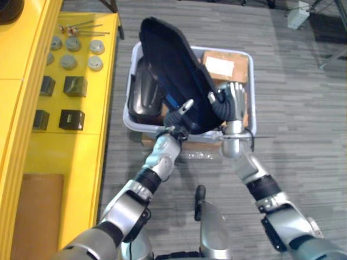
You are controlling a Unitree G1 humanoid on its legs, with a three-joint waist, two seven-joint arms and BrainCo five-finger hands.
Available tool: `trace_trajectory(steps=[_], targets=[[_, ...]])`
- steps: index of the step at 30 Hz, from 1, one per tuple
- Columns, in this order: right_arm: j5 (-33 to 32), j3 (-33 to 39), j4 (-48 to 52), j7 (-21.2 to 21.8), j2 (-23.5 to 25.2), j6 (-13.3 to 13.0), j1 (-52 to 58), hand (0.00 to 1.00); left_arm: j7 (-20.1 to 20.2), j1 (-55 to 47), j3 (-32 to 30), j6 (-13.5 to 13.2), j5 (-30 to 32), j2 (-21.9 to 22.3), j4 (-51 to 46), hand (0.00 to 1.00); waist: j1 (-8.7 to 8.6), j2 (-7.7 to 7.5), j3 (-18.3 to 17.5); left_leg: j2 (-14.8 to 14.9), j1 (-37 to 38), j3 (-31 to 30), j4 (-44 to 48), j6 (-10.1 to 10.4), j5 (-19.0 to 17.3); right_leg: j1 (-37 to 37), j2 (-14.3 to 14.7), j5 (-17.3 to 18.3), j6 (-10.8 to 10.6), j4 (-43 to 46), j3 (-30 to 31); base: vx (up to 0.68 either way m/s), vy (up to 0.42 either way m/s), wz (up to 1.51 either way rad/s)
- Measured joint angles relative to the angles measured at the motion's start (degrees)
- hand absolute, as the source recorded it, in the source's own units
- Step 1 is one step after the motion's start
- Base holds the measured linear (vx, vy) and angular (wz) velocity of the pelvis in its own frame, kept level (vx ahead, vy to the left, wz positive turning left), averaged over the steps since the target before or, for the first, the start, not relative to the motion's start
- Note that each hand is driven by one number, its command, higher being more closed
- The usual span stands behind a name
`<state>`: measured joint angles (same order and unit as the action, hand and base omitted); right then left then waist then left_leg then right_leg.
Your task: Walk over and take plastic housings, then place them on the shelf
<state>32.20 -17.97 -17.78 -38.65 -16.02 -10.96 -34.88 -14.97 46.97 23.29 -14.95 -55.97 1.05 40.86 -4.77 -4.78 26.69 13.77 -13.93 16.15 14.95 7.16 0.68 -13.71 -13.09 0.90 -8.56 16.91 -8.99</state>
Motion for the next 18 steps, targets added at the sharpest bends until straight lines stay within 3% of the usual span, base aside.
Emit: trace_trajectory(steps=[9, 12, 17, 18], targets=[[-4.58, -0.19, 2.74, -0.28, 1.59, 0.00, 5.05, 1.00, 2.73, -2.39, 0.59, -0.53, -0.65, -0.02, -0.44, 1.00, -0.72, -1.57, -0.94, -0.32, 2.22, 0.73, -1.53, 0.18, 0.08, 2.16, 0.07, -0.47, -0.23, -2.20, 0.13, 0.01, 0.000, -0.02], [-5.01, -1.34, 5.09, -0.29, 2.02, 0.00, 7.28, 1.00, 3.17, -3.93, 0.60, -1.82, -1.70, -0.03, -0.48, 1.00, -0.79, -1.63, -0.98, -0.59, 4.26, 1.29, -2.52, 0.18, 0.08, 4.17, 0.07, -0.96, -0.39, -3.76, 0.23, 0.01, 0.009, -0.03], [-6.11, -1.61, 8.35, 0.05, 2.42, -2.99, 11.84, 1.00, 7.27, -8.54, 0.93, -3.92, -2.48, -0.68, -3.63, 1.00, -0.63, -1.75, -1.06, -0.89, 5.71, 1.42, -3.53, 0.20, 0.05, 5.99, 0.04, -1.06, -0.58, -5.26, -0.09, 0.00, 0.000, 0.01], [-6.15, -1.96, 8.47, 0.05, 2.42, -4.22, 13.24, 0.00, 7.51, -10.01, 1.56, -4.31, -2.43, -1.10, -4.45, 1.00, -0.62, -1.81, -1.12, -0.95, 6.28, 1.44, -3.83, 0.21, 0.04, 6.72, 0.02, -1.05, -0.59, -5.60, -0.22, 0.00, 0.000, 0.00]])
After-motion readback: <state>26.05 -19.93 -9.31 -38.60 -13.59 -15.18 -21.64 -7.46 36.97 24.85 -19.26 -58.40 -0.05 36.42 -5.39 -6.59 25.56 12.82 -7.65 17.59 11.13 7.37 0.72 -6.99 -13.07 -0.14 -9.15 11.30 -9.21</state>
